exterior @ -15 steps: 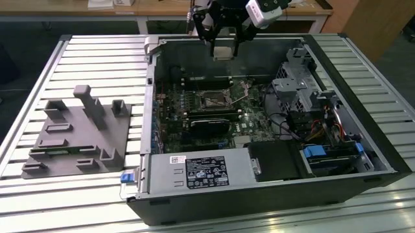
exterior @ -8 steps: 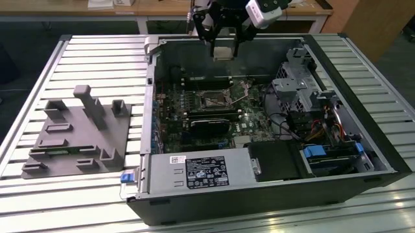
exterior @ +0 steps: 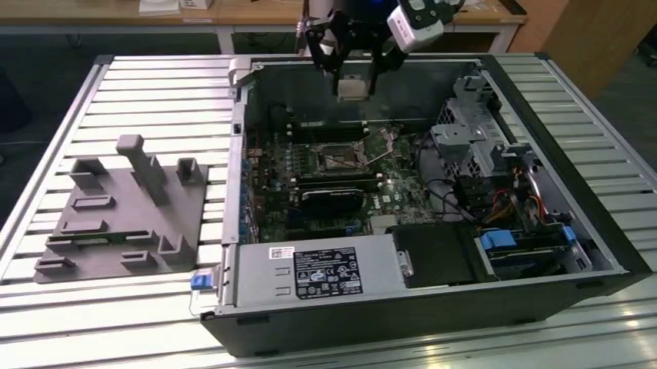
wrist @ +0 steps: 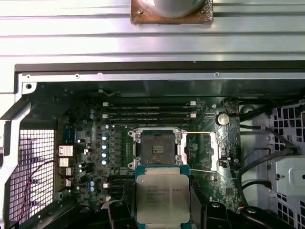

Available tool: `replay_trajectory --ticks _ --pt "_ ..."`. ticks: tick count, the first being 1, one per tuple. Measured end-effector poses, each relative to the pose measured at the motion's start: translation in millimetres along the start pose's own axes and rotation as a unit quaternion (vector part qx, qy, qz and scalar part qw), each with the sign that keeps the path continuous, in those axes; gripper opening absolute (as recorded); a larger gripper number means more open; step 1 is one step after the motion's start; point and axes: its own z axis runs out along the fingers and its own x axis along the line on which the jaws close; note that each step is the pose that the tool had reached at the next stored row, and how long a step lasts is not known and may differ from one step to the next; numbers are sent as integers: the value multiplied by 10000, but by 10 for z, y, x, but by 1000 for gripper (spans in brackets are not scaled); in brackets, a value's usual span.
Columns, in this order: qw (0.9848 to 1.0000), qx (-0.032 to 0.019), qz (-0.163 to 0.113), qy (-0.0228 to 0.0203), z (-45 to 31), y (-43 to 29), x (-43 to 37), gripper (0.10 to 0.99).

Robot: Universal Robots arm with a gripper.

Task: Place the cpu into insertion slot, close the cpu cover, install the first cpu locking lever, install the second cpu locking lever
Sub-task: 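Place the cpu into insertion slot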

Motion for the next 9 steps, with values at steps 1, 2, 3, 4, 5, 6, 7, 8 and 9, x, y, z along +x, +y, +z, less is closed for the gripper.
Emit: replay_trajectory --ticks 1,2,3,4,5,6,7,8,9 --pt "10000 0 0 0 11 -1 0 541" --pt "10000 0 0 0 23 -2 0 541" --pt "10000 1 0 0 35 -3 -1 541" --pt "10000 1 0 0 48 -4 -1 541" --pt "10000 1 0 0 61 -6 -1 541" --pt "10000 2 0 0 74 -7 -1 541" --pt "10000 2 0 0 88 -8 -2 541" --pt "10000 2 0 0 101 -9 -2 541" --pt "10000 1 0 0 114 -10 -2 541"
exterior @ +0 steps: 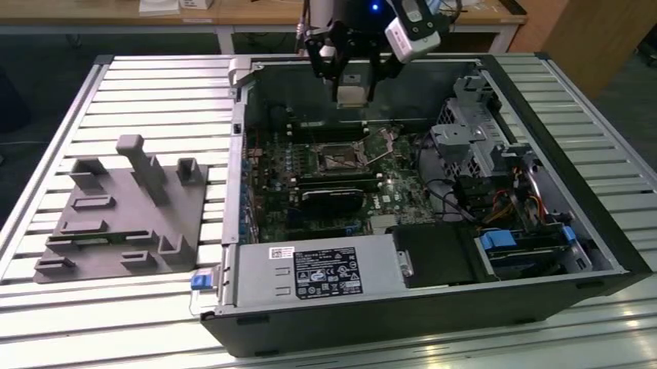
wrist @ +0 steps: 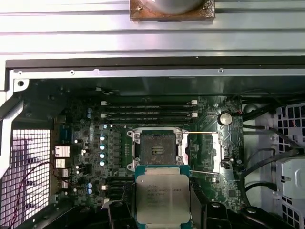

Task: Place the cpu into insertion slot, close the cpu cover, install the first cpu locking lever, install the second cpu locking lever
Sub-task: 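Place the cpu into insertion slot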

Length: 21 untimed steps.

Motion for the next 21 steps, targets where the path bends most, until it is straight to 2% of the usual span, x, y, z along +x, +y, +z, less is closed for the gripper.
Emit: replay_trajectory --ticks 21 --pt "10000 17 0 0 270 -24 -3 541"
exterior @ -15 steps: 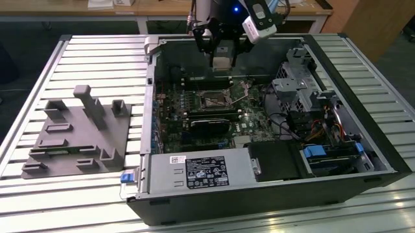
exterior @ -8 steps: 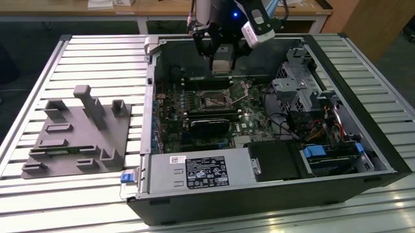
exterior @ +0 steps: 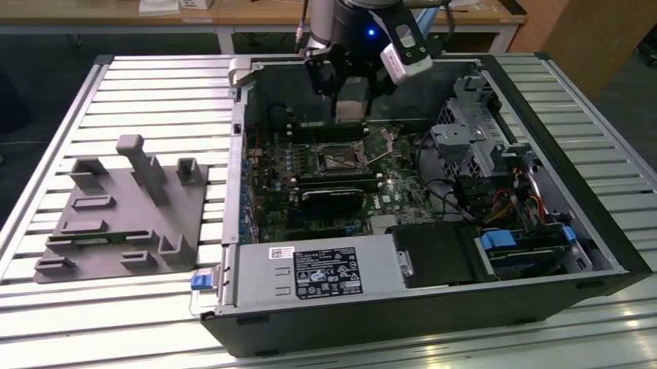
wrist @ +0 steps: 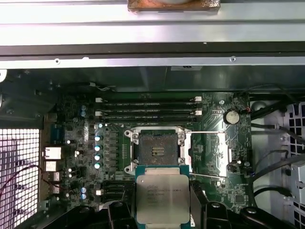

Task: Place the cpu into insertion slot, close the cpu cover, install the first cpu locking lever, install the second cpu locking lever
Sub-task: 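Place the cpu into insertion slot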

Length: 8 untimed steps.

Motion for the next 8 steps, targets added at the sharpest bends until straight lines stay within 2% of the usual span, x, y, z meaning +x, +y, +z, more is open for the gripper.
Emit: replay_trajectory --ticks 8 --pt "10000 8 0 0 90 -8 -1 541"
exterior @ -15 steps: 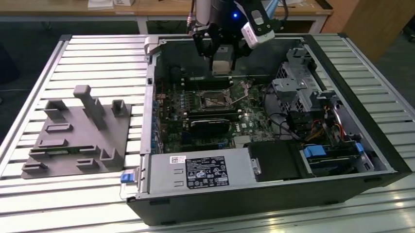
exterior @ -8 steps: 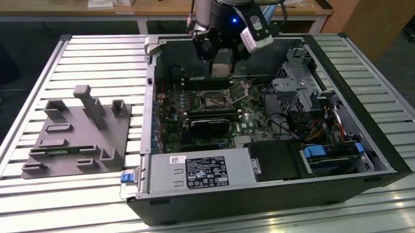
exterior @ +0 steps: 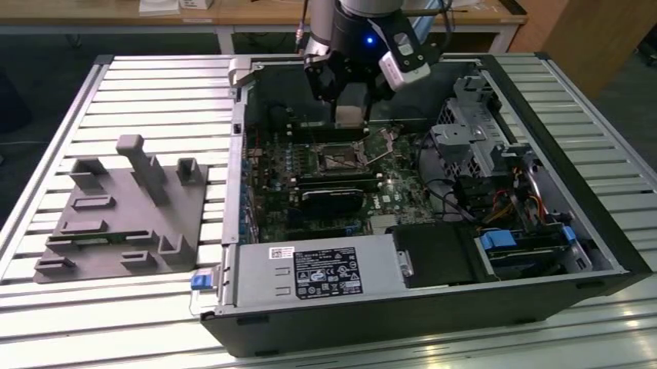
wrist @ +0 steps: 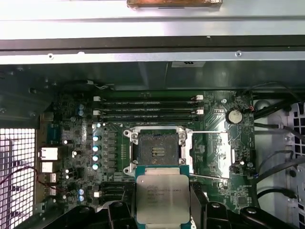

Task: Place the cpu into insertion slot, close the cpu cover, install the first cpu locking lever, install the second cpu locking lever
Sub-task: 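Place the cpu into insertion slot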

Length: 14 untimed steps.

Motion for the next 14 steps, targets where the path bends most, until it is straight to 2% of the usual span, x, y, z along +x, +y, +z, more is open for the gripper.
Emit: replay_trajectory --ticks 14 --pt "10000 10 0 0 163 -14 -1 541"
